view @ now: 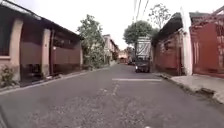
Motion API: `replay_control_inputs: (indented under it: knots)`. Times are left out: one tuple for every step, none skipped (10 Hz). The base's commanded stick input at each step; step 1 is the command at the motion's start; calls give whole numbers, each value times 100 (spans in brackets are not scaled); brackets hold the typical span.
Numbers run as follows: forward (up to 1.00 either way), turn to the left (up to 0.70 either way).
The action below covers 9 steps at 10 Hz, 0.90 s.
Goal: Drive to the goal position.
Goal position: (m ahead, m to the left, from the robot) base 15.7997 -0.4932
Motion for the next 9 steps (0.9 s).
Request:
replay_control_inputs:
  knots:
    - [70,0]
    - [70,0]
    - [70,0]
    - [70,0]
    - [70,0]
    - [70,0]
    - [70,0]
    - [70,0]
    - [70,0]
